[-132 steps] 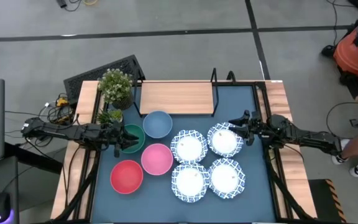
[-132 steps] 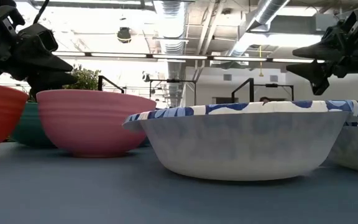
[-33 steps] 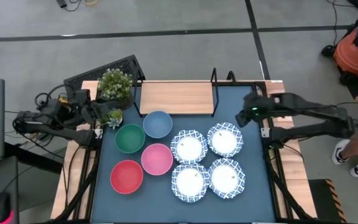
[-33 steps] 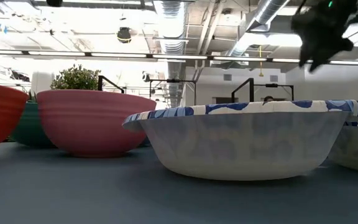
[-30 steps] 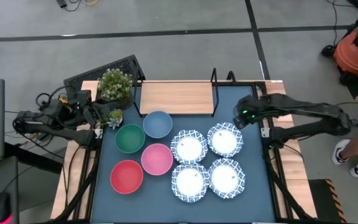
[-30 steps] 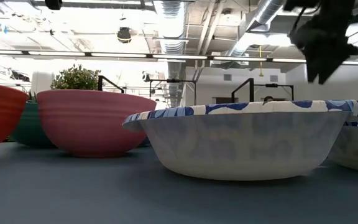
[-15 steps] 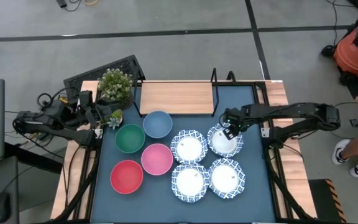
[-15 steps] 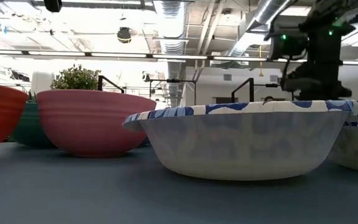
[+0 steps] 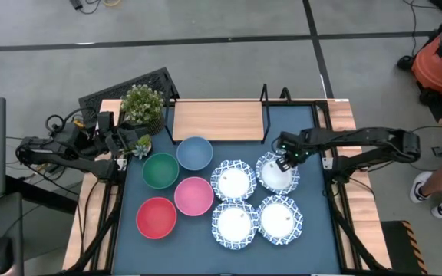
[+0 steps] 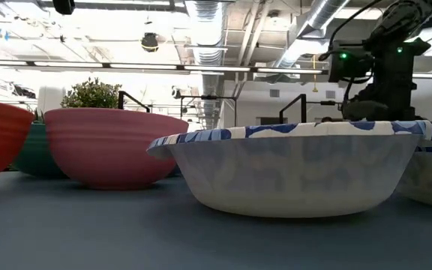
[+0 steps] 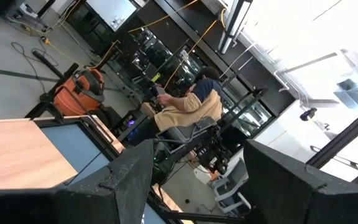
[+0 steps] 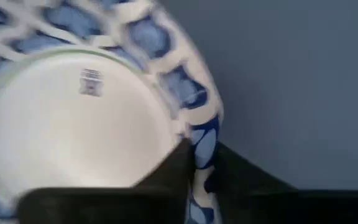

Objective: Place and stack bowls onto a shelf
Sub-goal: Put the white bowl on the shelf

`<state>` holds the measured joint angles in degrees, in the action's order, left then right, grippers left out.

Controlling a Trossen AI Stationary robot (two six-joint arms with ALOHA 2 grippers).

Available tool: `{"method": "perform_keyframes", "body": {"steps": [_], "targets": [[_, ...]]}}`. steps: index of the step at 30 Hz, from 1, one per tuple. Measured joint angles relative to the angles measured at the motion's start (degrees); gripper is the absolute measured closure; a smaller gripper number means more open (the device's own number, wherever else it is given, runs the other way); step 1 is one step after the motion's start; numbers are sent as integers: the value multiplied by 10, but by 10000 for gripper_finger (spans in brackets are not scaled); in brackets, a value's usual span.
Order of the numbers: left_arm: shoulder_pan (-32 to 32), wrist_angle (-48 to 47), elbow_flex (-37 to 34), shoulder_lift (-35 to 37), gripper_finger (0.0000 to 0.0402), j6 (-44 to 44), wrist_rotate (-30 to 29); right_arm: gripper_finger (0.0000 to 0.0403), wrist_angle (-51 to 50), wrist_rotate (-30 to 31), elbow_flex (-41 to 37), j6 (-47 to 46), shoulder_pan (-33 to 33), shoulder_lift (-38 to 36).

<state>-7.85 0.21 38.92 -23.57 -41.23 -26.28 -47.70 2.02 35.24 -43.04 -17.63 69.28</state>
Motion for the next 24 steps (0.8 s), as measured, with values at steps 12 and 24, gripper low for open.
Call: {"method": "perform_keyframes", "body": {"steps": [12, 24], "targets": [[0, -10, 0, 0, 166, 0, 0, 381, -149, -8, 121, 19, 0, -4], [0, -23, 0, 0, 166, -5, 0, 381, -272, -52, 483, 50, 22, -2]]}}
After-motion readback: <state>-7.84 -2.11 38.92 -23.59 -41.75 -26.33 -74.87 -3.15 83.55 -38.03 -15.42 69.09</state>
